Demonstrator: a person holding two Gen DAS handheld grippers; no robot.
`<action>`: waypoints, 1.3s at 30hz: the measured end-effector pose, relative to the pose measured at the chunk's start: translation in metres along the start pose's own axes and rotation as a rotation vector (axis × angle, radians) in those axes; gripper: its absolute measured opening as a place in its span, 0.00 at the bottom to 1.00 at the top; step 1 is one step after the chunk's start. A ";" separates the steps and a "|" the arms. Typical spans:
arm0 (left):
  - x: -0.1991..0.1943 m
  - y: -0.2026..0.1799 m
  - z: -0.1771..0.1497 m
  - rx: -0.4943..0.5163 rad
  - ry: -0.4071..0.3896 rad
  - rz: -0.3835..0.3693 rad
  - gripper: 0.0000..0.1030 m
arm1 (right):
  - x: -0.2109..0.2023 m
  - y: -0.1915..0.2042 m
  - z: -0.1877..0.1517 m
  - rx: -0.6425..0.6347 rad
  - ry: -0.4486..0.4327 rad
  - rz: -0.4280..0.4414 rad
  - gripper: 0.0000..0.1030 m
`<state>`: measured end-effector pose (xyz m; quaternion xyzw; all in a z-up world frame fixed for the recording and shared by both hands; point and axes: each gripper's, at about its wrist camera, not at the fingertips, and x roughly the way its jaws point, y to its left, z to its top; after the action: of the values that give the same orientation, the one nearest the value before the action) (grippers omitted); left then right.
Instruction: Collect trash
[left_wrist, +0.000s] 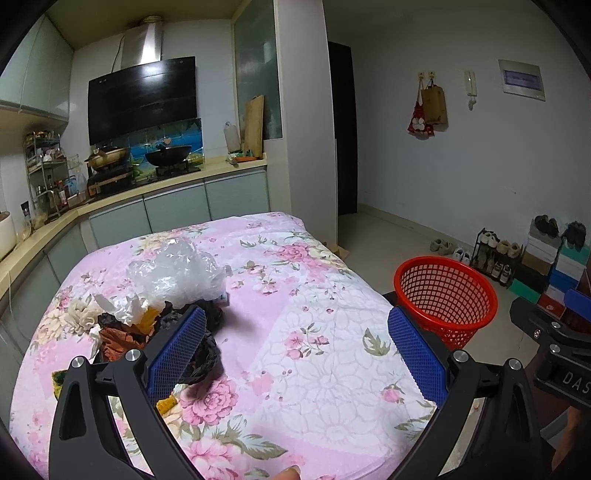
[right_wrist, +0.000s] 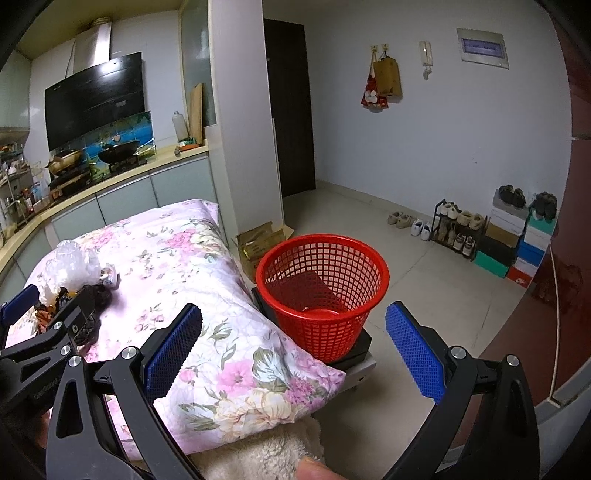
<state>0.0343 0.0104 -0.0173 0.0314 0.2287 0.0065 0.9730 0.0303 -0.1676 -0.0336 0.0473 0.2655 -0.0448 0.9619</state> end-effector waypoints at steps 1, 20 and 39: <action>0.001 0.000 0.001 -0.005 0.000 0.000 0.93 | 0.000 0.001 0.001 0.001 -0.003 0.006 0.94; 0.002 0.001 0.001 -0.011 0.004 0.004 0.93 | -0.001 0.001 0.005 0.016 -0.019 0.015 0.94; 0.002 0.003 0.000 -0.010 0.008 0.005 0.93 | -0.001 0.002 0.005 0.020 -0.006 0.023 0.94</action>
<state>0.0365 0.0133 -0.0180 0.0270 0.2324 0.0104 0.9722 0.0321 -0.1666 -0.0291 0.0597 0.2615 -0.0365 0.9627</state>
